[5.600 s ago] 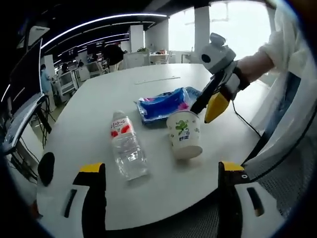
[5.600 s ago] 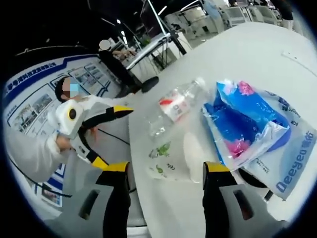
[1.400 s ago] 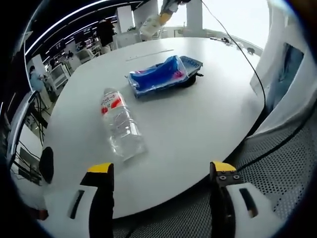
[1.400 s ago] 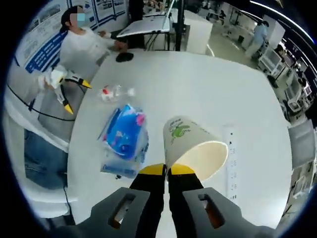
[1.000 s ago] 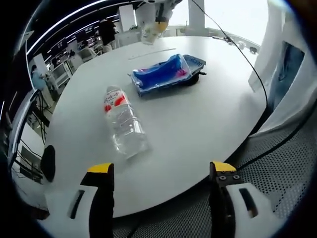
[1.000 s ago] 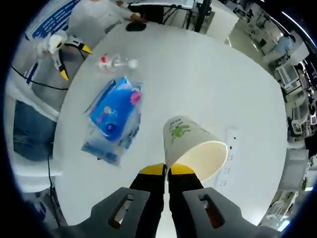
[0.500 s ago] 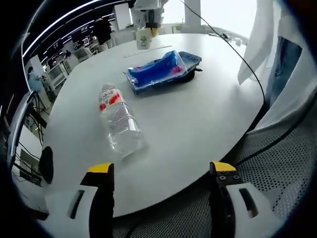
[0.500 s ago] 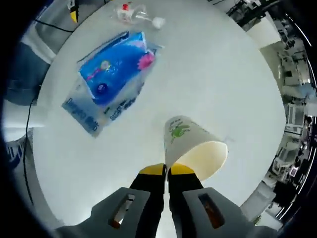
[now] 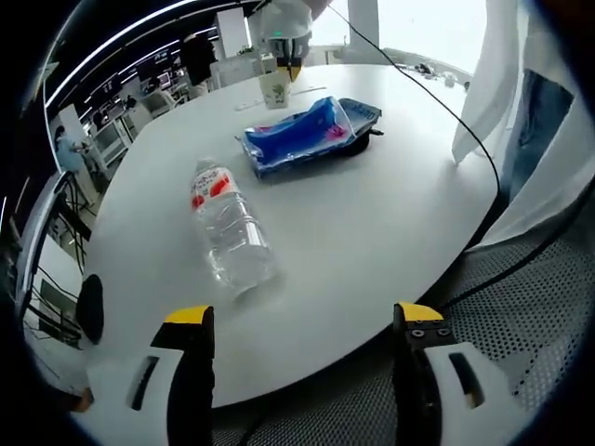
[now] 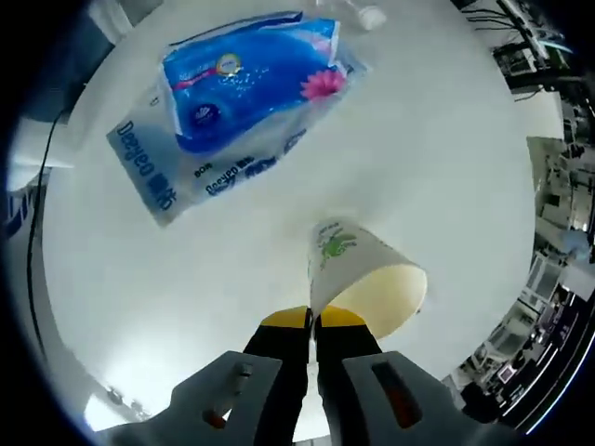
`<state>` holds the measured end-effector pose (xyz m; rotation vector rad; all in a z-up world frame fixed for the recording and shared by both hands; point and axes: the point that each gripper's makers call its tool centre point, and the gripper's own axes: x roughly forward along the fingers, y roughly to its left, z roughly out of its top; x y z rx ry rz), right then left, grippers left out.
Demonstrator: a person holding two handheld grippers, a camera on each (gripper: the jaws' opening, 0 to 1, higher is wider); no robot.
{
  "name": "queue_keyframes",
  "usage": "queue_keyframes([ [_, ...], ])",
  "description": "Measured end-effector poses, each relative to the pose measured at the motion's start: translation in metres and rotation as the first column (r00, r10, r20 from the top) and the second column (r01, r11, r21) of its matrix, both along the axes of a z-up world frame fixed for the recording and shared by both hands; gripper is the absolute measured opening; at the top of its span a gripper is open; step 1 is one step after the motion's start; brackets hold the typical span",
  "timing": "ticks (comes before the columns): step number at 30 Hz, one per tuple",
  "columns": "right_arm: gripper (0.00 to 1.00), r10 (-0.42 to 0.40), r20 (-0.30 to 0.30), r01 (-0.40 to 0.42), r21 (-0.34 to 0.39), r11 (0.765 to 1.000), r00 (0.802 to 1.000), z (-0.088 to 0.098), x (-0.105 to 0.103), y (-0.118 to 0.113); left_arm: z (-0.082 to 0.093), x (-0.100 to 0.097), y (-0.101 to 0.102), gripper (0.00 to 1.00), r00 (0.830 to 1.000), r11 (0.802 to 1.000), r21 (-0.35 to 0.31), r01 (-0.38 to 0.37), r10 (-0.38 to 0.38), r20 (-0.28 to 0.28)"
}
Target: Arrange the tabletop items into an orderly group along one side of the table until the central work area is clear of visible clutter.
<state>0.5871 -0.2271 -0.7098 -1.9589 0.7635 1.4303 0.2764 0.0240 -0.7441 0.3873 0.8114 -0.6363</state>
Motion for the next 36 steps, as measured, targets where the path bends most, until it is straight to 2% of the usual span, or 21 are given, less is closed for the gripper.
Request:
queue_keyframes([
  [9, 0.00, 0.023, -0.031, -0.024, -0.008, 1.000, 0.999, -0.011, -0.012, 0.007, 0.000, 0.001, 0.002, 0.81, 1.000, 1.000, 0.002, -0.005, 0.005, 0.001],
  [15, 0.00, 0.025, -0.010, -0.025, 0.000, 1.000, 1.000, -0.013, -0.010, 0.011, 0.000, 0.001, 0.002, 0.81, 1.000, 1.000, 0.004, -0.006, 0.006, 0.002],
  [19, 0.00, 0.114, 0.044, -0.111, -0.071, 0.991, 0.992, -0.014, -0.004, 0.007, -0.001, 0.001, 0.002, 0.81, 1.000, 1.000, 0.006, -0.005, 0.005, 0.002],
  [20, 0.00, 0.204, 0.066, -0.195, -0.123, 0.973, 0.977, -0.014, -0.001, 0.006, -0.001, 0.000, 0.002, 0.81, 1.000, 1.000, 0.005, -0.004, 0.004, 0.001],
  [21, 0.00, 0.245, 0.067, -0.233, -0.144, 0.962, 0.967, -0.014, -0.001, 0.005, -0.001, 0.000, 0.002, 0.81, 1.000, 1.000, 0.006, -0.005, 0.005, 0.000],
  [22, 0.00, 0.252, 0.070, -0.241, -0.145, 0.960, 0.965, -0.015, -0.002, 0.005, -0.001, 0.000, 0.003, 0.81, 1.000, 1.000, 0.008, -0.005, 0.005, -0.001],
  [24, 0.00, 0.160, 0.066, -0.153, -0.092, 0.984, 0.985, -0.017, -0.007, 0.008, -0.003, 0.000, 0.003, 0.81, 1.000, 1.000, 0.013, -0.006, 0.006, -0.006],
  [25, 0.00, 0.132, 0.069, -0.126, -0.083, 0.988, 0.989, -0.017, -0.007, 0.008, -0.003, 0.000, 0.003, 0.81, 1.000, 1.000, 0.016, -0.004, 0.004, -0.006],
  [28, 0.00, 0.153, 0.068, -0.147, -0.090, 0.985, 0.986, -0.016, -0.005, 0.009, -0.002, -0.001, 0.002, 0.81, 1.000, 1.000, 0.016, -0.001, 0.001, -0.006],
  [36, 0.00, 0.107, 0.073, -0.102, -0.073, 0.992, 0.992, -0.016, -0.007, 0.010, -0.004, -0.001, 0.004, 0.81, 1.000, 1.000, 0.026, -0.003, 0.004, -0.014],
])
